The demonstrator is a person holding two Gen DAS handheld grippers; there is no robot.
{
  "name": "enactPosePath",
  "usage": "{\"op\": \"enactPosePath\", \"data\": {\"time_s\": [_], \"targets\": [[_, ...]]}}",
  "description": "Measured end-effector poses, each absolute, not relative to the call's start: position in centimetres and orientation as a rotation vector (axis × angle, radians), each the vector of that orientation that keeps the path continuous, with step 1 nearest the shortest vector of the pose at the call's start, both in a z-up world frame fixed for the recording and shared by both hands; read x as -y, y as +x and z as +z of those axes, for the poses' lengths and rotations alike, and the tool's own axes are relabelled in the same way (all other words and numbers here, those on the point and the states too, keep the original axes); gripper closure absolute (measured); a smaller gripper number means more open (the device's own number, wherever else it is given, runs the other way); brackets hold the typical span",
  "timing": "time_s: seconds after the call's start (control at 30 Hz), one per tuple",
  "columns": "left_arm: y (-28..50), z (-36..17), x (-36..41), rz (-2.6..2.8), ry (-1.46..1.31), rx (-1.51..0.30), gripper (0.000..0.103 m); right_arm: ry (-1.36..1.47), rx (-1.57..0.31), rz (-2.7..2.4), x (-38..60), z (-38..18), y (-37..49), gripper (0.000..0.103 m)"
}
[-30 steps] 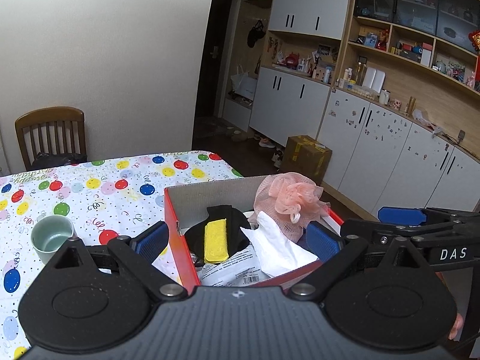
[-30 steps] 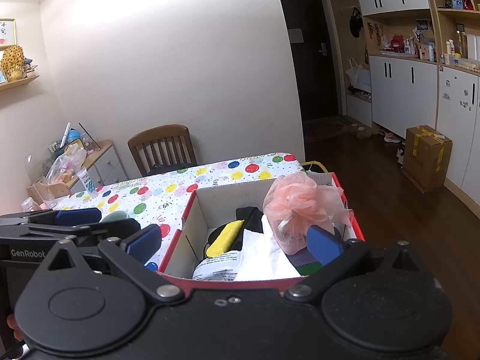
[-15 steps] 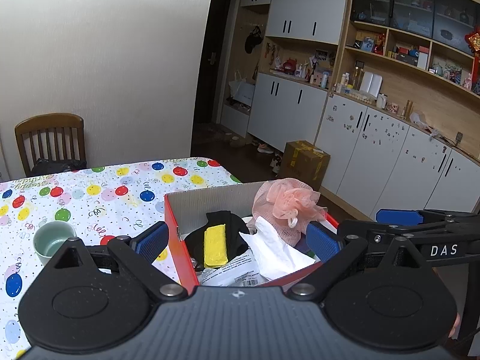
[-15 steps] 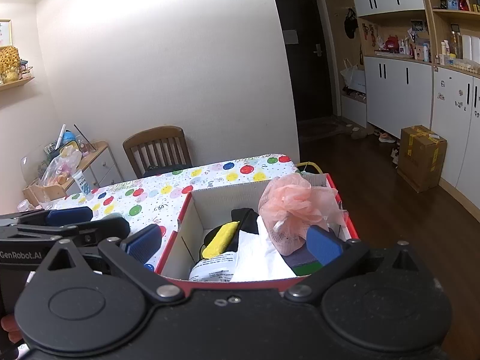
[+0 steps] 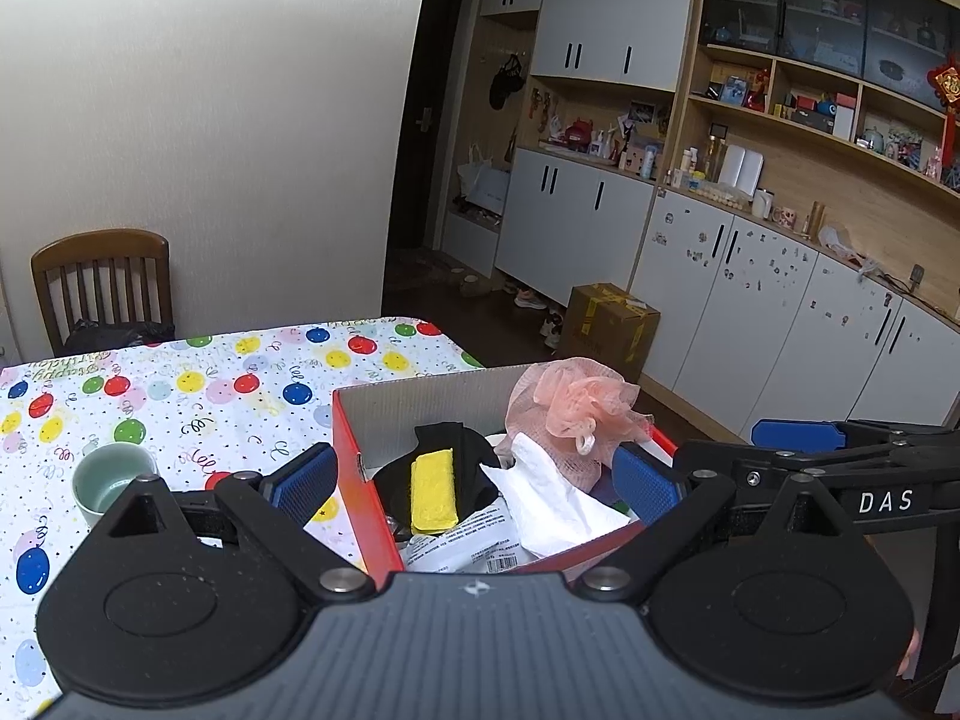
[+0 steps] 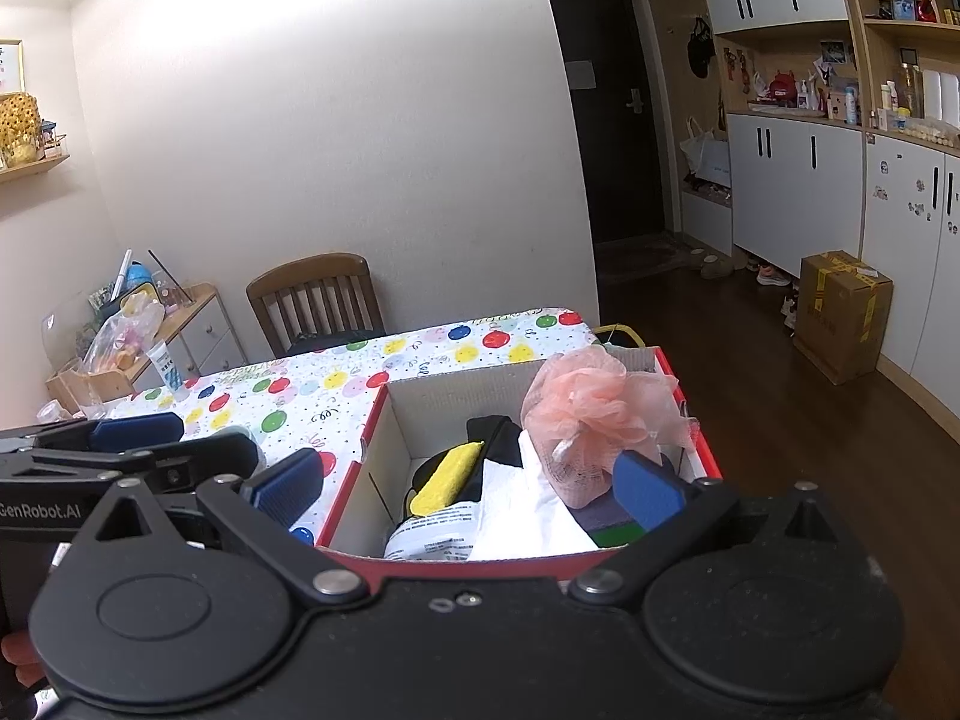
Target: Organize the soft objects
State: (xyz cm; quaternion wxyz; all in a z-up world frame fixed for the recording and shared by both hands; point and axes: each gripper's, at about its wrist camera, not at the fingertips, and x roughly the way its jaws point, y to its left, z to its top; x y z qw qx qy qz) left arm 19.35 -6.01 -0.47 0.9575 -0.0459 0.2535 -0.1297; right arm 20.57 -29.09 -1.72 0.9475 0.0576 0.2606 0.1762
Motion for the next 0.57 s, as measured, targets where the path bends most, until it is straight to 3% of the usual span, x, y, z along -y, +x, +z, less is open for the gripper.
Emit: {"op": "enactPosePath", "data": {"time_s": [0.57], "targets": [[18.73,-0.25,5.47,-0.25,-0.089,-0.506,0.004,0.117,-0.529,0.355,28.51,-1.62,20.19,0.0]]}}
